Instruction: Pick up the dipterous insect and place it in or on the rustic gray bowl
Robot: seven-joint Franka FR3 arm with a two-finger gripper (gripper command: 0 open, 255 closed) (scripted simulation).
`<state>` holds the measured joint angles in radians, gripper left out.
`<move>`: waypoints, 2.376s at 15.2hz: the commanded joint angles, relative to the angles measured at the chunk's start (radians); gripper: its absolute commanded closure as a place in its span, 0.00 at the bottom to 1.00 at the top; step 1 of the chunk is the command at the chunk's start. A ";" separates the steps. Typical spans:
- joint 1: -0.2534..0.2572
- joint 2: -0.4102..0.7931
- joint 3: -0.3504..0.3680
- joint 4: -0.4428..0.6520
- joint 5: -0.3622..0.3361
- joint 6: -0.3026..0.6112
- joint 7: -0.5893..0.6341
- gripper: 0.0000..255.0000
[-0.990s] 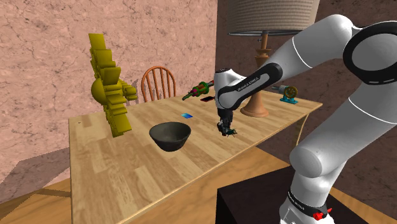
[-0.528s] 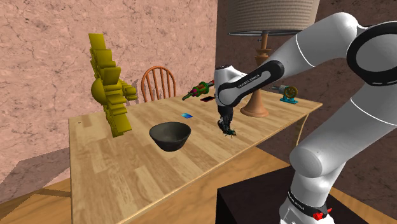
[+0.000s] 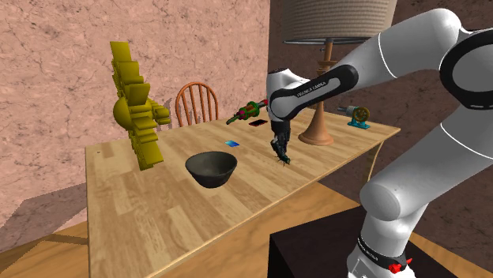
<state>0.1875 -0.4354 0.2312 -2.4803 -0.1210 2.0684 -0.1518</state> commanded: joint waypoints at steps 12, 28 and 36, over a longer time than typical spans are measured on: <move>0.004 -0.042 -0.011 0.143 0.014 -0.183 -0.035 1.00; 0.045 0.076 0.120 0.373 0.038 -0.318 0.121 1.00; 0.090 0.285 0.271 0.585 -0.002 -0.367 0.336 1.00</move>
<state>0.2691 -0.1808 0.4806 -1.9195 -0.1155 1.7048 0.1498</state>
